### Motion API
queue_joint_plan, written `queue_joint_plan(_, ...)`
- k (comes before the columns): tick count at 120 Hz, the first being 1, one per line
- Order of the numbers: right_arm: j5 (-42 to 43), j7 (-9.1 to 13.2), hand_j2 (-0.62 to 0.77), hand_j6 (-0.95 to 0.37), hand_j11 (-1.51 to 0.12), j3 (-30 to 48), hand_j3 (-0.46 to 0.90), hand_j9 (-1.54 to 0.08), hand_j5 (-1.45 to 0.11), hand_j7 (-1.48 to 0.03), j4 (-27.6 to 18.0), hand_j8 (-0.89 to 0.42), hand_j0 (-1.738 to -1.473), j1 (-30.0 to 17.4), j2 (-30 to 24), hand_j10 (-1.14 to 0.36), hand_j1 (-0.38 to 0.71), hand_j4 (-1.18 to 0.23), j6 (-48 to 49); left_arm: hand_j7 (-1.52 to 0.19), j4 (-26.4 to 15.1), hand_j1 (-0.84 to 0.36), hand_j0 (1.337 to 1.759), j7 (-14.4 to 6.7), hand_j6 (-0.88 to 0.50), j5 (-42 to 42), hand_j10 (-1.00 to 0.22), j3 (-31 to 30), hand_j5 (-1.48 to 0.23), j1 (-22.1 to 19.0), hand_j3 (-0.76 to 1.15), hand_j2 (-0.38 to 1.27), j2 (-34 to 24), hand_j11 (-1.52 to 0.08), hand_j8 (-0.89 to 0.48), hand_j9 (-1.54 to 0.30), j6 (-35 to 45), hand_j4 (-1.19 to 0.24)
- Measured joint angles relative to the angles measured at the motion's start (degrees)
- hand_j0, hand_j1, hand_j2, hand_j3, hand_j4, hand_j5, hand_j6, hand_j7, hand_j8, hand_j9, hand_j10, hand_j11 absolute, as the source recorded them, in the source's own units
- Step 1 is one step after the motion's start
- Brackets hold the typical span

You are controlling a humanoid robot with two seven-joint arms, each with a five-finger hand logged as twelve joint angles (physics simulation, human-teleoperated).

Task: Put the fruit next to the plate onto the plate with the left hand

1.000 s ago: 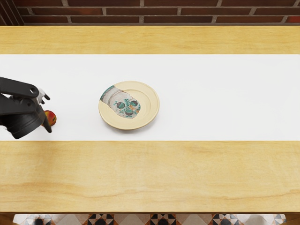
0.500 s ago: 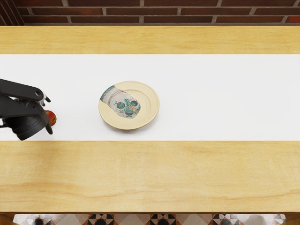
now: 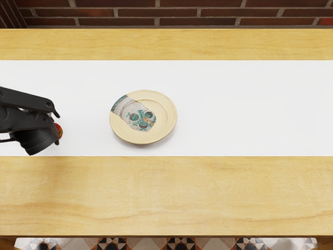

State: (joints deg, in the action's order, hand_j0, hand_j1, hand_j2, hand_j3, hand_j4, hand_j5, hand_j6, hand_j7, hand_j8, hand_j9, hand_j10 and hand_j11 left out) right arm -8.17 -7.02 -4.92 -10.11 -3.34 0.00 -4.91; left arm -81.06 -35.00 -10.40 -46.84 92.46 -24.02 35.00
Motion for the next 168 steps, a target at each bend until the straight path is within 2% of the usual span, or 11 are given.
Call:
queue_joint_plan(50, 0.0, 0.0, -0.01, -0.04, -0.05, 0.0, 0.00, -0.05, -0.05, -0.05, 0.0, -0.03, -1.658, 0.0, 0.0, -0.03, -0.31, -0.03, 0.0, -0.63, 0.2, -0.23, 1.658, 0.0, -0.48, 0.0, -0.48, 0.0, -0.63, -0.2, 0.00, 0.10, 0.4, -0.63, -0.48, -0.63, 0.0, -0.48)
queue_joint_plan(68, 0.0, 0.0, -0.01, -0.04, -0.05, 0.0, 0.00, -0.05, -0.05, -0.05, 0.0, -0.03, -1.658, 0.0, 0.0, -0.03, -0.31, -0.03, 0.0, -0.69, 0.2, -0.26, 1.657, 0.0, -0.49, -0.1, -0.53, 0.0, -0.68, -0.3, 0.00, 0.16, 0.4, -0.69, -0.48, -0.69, 0.0, -0.53)
queue_joint_plan(73, 0.0, 0.1, -0.01, -0.04, -0.05, 0.0, 0.00, -0.05, -0.05, -0.05, 0.0, -0.03, -1.658, 0.0, 0.0, -0.03, -0.31, -0.03, 0.0, -0.71, 0.2, -0.26, 1.655, 0.0, -0.48, -0.3, -0.54, 0.0, -0.70, -0.4, 0.00, 0.13, 0.5, -0.72, -0.46, -0.72, -0.1, -0.55)
queue_joint_plan(108, 0.0, 0.1, -0.01, -0.04, -0.05, 0.0, 0.00, -0.05, -0.05, -0.05, 0.0, -0.03, -1.658, 0.0, 0.0, -0.03, -0.31, -0.03, 0.0, -0.85, 0.1, -0.23, 1.651, 0.0, -0.49, -0.4, -0.63, 0.0, -0.84, -0.6, 0.00, 0.24, 0.6, -0.86, -0.49, -0.87, -0.1, -0.64)
queue_joint_plan(129, 0.0, 0.1, -0.01, -0.04, -0.05, 0.0, 0.00, -0.05, -0.05, -0.05, 0.0, -0.04, -1.658, 0.0, 0.0, -0.03, -0.31, -0.04, 0.0, -0.91, 0.1, -0.26, 1.652, 0.0, -0.49, -0.1, -0.68, 0.0, -0.90, -0.4, 0.00, 0.39, 1.3, -0.92, -0.50, -0.92, -0.1, -0.69)
queue_joint_plan(140, 0.0, 0.1, -0.01, -0.04, -0.05, 0.0, 0.00, -0.05, -0.05, -0.05, 0.0, -0.04, -1.658, 0.0, 0.0, -0.03, -0.31, -0.04, 0.0, -0.92, -0.2, -0.28, 1.654, 0.0, -0.50, 0.1, -0.69, 0.0, -0.93, 0.4, 0.00, 0.47, 1.3, -0.93, -0.50, -0.93, -0.1, -0.69)
queue_joint_plan(153, 0.0, 0.1, -0.01, -0.04, -0.05, 0.0, 0.00, -0.05, -0.05, -0.05, 0.0, -0.04, -1.658, 0.0, 0.0, -0.03, -0.31, -0.04, 0.0, -0.93, -1.7, -0.31, 1.656, 0.0, -0.53, 1.1, -0.70, -0.1, -0.93, 3.9, 0.00, 0.61, 1.2, -0.93, -0.53, -0.93, 0.0, -0.70)
queue_joint_plan(168, 0.0, 0.1, -0.01, -0.04, -0.05, 0.0, 0.00, -0.05, -0.05, -0.05, 0.0, -0.03, -1.658, 0.0, 0.0, -0.03, -0.31, -0.03, 0.0, -0.95, -4.1, -0.30, 1.655, 0.0, -0.54, 3.1, -0.70, -0.1, -0.95, 7.9, 0.00, 0.60, 1.3, -0.94, -0.53, -0.94, 0.0, -0.70)
